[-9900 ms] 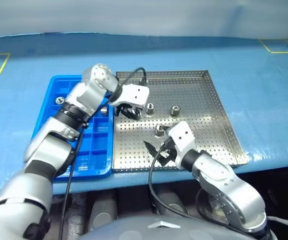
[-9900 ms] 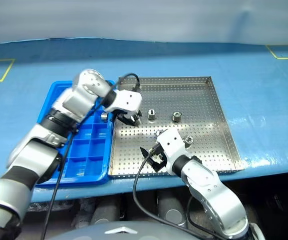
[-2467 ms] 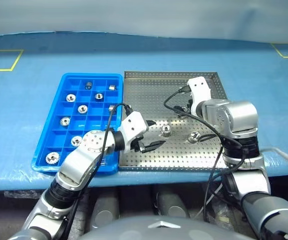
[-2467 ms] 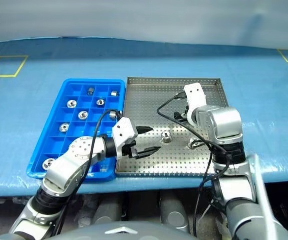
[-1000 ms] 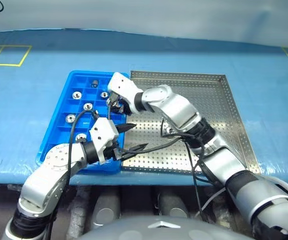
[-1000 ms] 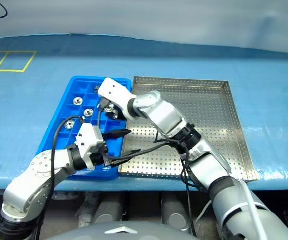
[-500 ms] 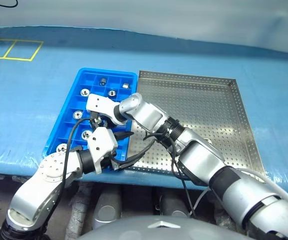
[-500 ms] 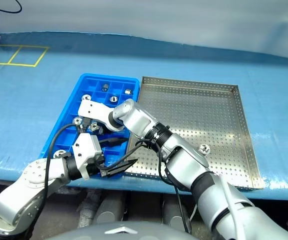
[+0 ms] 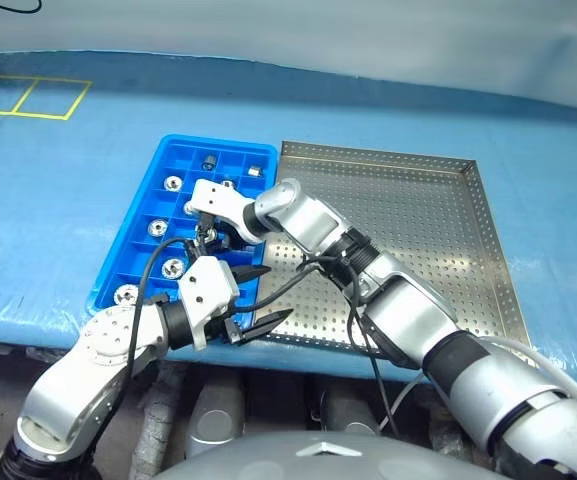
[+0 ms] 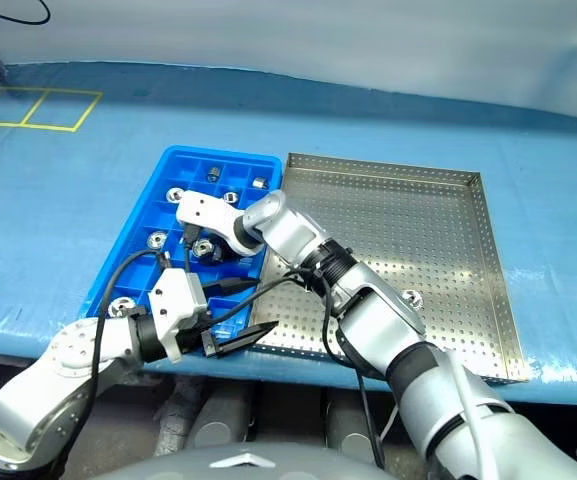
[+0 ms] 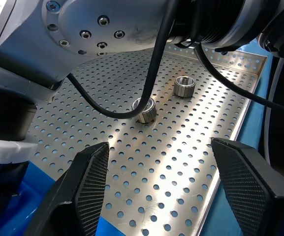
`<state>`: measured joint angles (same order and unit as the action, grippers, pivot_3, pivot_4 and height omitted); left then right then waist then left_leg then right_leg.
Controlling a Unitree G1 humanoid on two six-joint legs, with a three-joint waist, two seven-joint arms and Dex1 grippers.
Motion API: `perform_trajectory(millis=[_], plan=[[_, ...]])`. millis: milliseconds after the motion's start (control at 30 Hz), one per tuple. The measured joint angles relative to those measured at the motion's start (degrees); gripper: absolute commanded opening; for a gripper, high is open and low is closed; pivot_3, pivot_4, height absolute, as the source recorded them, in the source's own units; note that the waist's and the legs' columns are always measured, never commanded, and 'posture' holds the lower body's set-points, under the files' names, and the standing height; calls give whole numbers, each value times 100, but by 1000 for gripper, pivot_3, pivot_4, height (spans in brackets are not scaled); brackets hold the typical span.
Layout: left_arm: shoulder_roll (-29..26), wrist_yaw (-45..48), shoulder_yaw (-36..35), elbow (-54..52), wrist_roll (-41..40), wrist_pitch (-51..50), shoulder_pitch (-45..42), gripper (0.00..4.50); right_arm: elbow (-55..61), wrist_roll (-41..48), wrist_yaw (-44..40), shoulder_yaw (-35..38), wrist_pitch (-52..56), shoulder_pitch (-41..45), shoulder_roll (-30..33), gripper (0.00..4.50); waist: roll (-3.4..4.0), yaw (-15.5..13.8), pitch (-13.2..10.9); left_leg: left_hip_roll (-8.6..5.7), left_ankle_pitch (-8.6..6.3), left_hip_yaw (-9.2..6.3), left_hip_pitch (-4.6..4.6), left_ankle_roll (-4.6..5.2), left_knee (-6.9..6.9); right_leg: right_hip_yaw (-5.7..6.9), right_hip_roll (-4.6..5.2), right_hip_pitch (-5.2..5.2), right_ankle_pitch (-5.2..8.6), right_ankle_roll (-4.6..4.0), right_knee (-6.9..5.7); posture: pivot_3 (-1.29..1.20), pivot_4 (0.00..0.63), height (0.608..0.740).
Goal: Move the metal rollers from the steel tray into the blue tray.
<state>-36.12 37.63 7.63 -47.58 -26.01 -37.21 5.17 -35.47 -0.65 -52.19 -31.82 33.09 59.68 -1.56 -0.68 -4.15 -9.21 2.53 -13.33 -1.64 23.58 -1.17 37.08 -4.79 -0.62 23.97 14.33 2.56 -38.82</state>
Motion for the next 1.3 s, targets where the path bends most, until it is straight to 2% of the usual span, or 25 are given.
perform_trajectory(millis=[300,367,467,667,833,867,967,1200,1300], plan=[[-8,5,122,1,-1,-3,-111,3641,-423,-188,523,248,240,2,-322,1708,0,1,0,1,0,-19,1,-1,-6,24,0,-3,3,-18,-2,303,150,740],[-10,-1,172,1,0,-3,-122,3641,-511,-205,578,307,257,27,-374,2432,0,3,0,1,0,-20,-4,-1,-5,25,0,-10,4,-17,-1,303,150,740],[-14,-5,199,1,0,-4,-125,3641,-502,-228,570,352,258,27,-365,3071,1,7,0,3,2,-23,-15,-4,-3,28,0,-18,16,2,-4,291,150,740],[-32,25,247,4,-1,-4,-182,3641,90,-210,546,426,433,-143,-128,3071,4,8,-2,3,22,-33,-16,-35,-2,35,-1,-21,27,-24,-11,236,150,740],[-31,135,364,83,0,-1,-378,3641,2089,-122,705,956,1173,-611,869,3071,8,-4,-6,-8,24,-41,10,-39,7,42,11,-17,19,-11,7,167,150,740],[-29,153,393,110,0,1,-421,3641,2538,-125,770,1068,1394,-741,1105,3071,8,13,-6,-9,23,-40,10,-39,5,41,12,-17,6,11,8,156,150,740],[-26,226,455,224,-3,1,-485,3641,3579,-156,914,1252,2177,-1173,1862,3071,8,63,-6,-9,21,-41,12,-38,-4,42,12,-13,6,2,11,136,150,740],[-152,410,701,508,69,-12,-753,3641,5379,68,877,1760,4254,-2579,4111,3071,15,241,-11,-12,11,-41,18,-23,-5,38,13,-11,14,-10,15,65,150,740],[-185,526,780,658,94,3,-894,3641,5882,388,854,2105,4905,-2993,4432,3071,16,446,-13,-3,6,-35,8,-14,-5,38,8,-14,23,1,13,45,150,740]])
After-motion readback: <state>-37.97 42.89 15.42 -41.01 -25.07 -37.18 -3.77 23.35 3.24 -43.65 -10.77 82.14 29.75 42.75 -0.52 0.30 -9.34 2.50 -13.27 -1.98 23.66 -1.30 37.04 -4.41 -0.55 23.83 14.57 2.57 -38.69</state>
